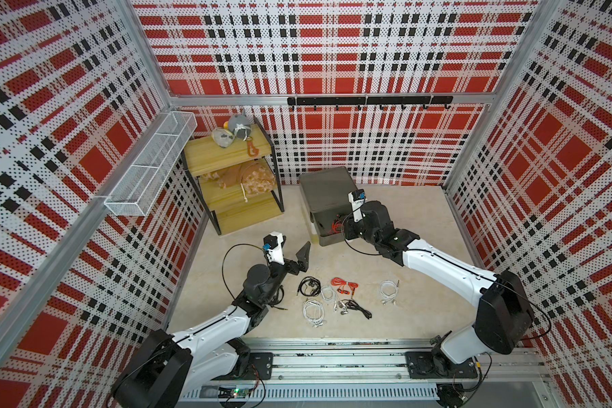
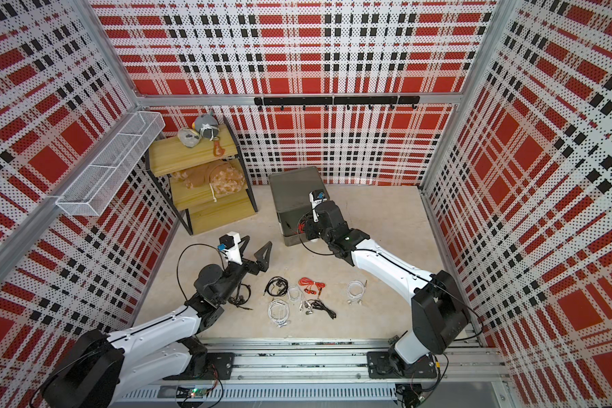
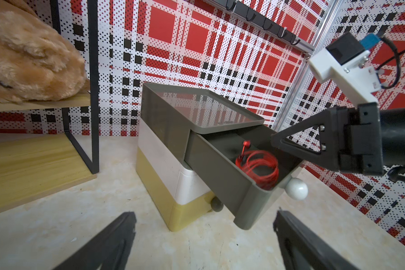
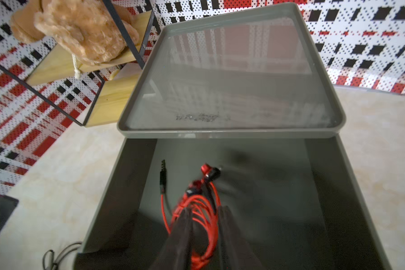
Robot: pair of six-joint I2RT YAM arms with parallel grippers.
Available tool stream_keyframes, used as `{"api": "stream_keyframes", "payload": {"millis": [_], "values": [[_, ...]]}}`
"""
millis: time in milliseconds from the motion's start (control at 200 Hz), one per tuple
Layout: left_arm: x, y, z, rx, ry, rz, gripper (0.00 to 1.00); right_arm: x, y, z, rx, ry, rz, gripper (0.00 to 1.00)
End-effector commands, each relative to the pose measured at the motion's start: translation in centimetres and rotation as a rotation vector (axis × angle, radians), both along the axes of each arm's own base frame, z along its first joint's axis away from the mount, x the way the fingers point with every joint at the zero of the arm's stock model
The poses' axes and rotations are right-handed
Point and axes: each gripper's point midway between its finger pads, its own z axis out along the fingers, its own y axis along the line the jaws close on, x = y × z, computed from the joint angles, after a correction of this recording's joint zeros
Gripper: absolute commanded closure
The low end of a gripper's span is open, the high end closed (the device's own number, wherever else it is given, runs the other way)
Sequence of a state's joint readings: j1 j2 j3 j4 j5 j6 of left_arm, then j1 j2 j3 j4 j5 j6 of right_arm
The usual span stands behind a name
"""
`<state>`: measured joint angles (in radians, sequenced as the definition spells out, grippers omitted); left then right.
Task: Place the wired earphones into the drawer by color
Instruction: Place the wired earphones in the drawer.
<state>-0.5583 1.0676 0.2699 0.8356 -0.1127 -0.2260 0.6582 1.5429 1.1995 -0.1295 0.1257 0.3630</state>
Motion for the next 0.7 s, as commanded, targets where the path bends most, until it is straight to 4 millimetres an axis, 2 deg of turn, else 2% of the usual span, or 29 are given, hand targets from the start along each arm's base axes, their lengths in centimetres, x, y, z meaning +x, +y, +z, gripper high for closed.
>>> {"api": "stream_keyframes", "payload": {"millis": [0, 145, 366, 501, 621, 696], "values": [[-0.4, -0.2, 0.2, 0.009, -0.013, -0.014, 0.01, -0.3, -0.3, 2.4, 0.013, -0.035, -0.009, 0.59], [-0.5, -0.4, 0.3, 0.012, -0.017, -0.021, 0.01, -1.8, -1.8, 3.0, 0.009, -0.048, -0.019, 0.48], [-0.7, -0.9, 0.3, 0.026, -0.02, -0.041, 0.01, -5.2, -4.7, 2.5, 0.006, -0.046, -0.03, 0.41], [-0.9, -1.6, 0.6, 0.039, -0.028, -0.067, 0.01, -7.7, -6.4, 1.0, 0.004, -0.038, -0.019, 0.38], [-1.2, -2.6, 0.4, 0.05, -0.022, -0.11, 0.01, -9.9, -7.5, -1.0, -0.005, -0.022, 0.016, 0.32], [-1.4, -3.5, -0.1, 0.057, -0.005, -0.145, 0.01, -11.2, -8.0, -2.4, -0.013, -0.004, 0.038, 0.31]]}}
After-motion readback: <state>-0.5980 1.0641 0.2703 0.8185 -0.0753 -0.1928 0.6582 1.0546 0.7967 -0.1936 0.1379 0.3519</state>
